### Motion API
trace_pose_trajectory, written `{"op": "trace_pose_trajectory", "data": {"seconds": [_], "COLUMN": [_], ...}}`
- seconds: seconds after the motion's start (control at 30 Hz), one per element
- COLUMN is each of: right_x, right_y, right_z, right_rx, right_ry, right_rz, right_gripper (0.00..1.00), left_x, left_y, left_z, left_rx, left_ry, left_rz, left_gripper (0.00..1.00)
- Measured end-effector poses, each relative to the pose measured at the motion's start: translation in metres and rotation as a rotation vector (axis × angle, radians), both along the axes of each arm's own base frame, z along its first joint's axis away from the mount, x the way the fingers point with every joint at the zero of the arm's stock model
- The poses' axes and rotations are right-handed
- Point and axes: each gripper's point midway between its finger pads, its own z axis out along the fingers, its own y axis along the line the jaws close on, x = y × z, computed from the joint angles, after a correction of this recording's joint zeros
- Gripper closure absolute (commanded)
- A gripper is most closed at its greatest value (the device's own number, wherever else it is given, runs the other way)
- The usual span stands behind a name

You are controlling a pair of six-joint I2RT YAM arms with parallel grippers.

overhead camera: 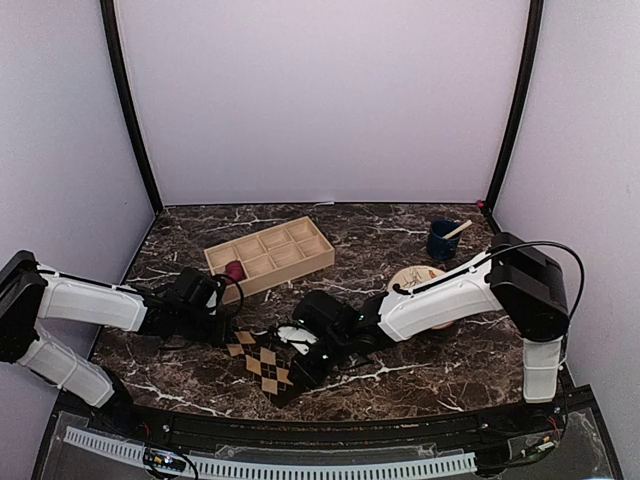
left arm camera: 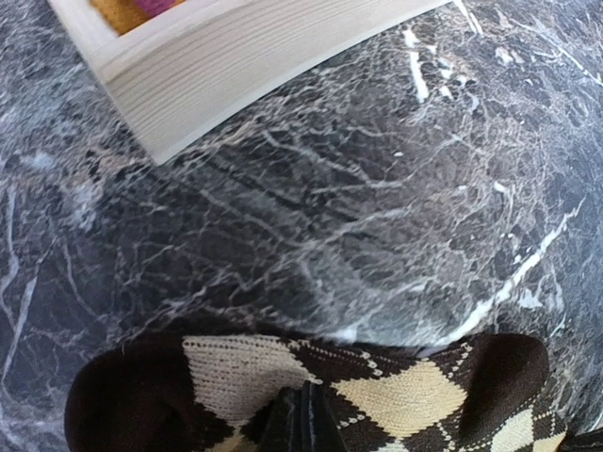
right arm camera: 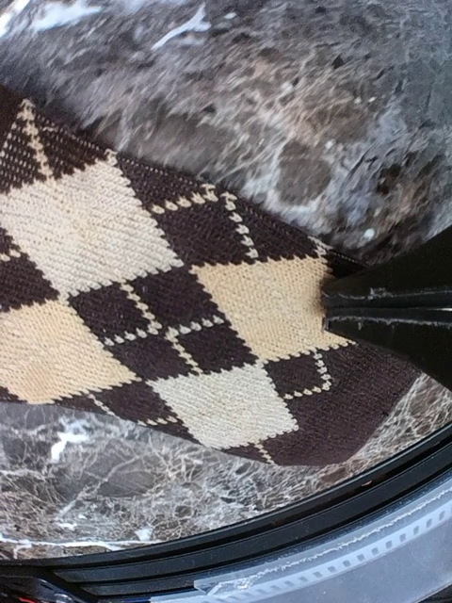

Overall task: Roll the socks
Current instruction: Move the sock to the center of the board.

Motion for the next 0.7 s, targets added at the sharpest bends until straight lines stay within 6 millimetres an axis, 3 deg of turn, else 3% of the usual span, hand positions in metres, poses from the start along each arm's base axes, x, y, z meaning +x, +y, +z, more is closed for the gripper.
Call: {"op": "trace_pose_trajectory", "data": {"seconds": [0.4, 0.7], "right_x": [0.015, 0.02], "right_y": [-0.048, -0.082], "right_z": [-0.001, -0.002], "right_rx": [-0.003, -0.01], "right_ry": [0.048, 0.074], "right_rz": [-0.135, -0.221], "right_gripper": [1.0, 1.0], "left_x": [0.014, 0.052], "left_y": [-0.055, -0.111], "left_z": [0.001, 0.003], "left_rx": [-0.031, -0.033], "left_ry": [-0.019, -0.049], "left_rz": [-0.142, -0.259], "left_gripper": [1.0, 1.0]}}
